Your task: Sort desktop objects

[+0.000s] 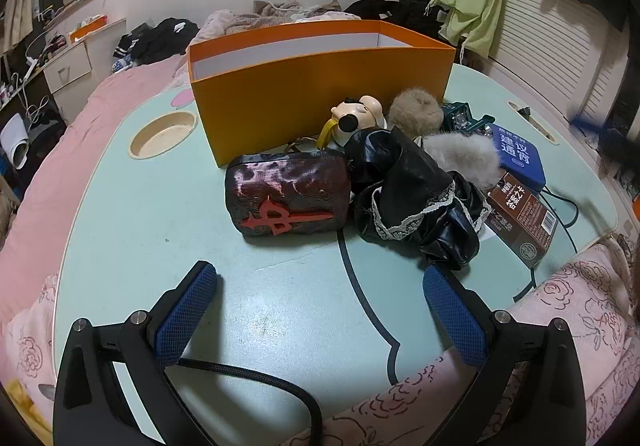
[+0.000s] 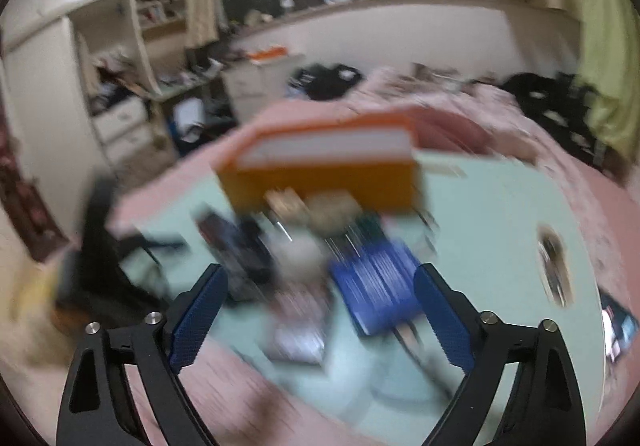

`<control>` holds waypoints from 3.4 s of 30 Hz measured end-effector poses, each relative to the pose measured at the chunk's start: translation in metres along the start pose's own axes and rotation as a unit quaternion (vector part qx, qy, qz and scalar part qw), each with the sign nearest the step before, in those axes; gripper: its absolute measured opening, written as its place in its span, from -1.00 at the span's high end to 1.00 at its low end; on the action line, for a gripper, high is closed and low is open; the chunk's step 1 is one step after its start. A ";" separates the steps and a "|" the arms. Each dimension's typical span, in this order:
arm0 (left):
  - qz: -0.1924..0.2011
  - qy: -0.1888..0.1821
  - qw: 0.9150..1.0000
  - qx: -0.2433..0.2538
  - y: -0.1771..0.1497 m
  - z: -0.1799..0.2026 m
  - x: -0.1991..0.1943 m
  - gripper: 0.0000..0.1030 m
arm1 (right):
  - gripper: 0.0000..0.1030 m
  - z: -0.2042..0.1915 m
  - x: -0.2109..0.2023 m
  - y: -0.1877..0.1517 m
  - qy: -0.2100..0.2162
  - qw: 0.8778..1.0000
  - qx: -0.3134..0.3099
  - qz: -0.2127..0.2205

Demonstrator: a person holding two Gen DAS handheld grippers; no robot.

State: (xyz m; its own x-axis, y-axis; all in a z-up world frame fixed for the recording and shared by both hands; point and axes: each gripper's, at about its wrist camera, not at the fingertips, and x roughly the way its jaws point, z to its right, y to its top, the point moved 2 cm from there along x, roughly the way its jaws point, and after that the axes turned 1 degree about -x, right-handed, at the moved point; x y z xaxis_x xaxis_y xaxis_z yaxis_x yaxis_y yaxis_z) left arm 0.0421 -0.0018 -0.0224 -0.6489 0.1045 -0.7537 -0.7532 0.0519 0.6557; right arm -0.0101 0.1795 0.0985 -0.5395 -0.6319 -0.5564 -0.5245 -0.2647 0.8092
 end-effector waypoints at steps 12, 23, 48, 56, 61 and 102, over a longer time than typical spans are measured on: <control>0.007 0.001 1.000 -0.006 -0.002 -0.003 -0.001 -0.99 | -0.12 -0.030 0.206 0.109 0.060 0.944 0.083 -0.313; 0.011 0.001 1.000 -0.007 -0.003 -0.003 0.000 -1.00 | 0.00 -0.026 0.267 0.082 -0.002 0.911 0.051 -0.410; 0.011 0.002 1.000 -0.010 -0.005 -0.003 -0.001 -1.00 | 0.45 0.001 0.093 0.106 0.034 0.979 0.062 -0.192; 0.010 0.001 1.000 -0.009 -0.005 -0.003 -0.001 -1.00 | 0.12 0.017 0.087 0.054 0.075 0.981 0.084 -0.159; 0.010 0.001 1.000 -0.010 -0.006 -0.003 -0.001 -1.00 | -0.27 0.031 0.046 0.030 0.028 0.992 0.104 -0.070; 0.009 0.002 1.000 -0.009 -0.006 -0.003 -0.001 -0.99 | -0.99 0.021 0.027 -0.107 -0.170 0.982 -0.007 -0.087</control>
State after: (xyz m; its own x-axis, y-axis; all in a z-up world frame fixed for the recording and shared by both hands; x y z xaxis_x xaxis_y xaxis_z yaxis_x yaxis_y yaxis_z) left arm 0.0465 -0.0054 -0.0256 -0.6632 0.1007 -0.7416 -0.7428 0.0327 0.6687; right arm 0.0179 0.2057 -0.0068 -0.6331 -0.2970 -0.7148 -0.6198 -0.3587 0.6980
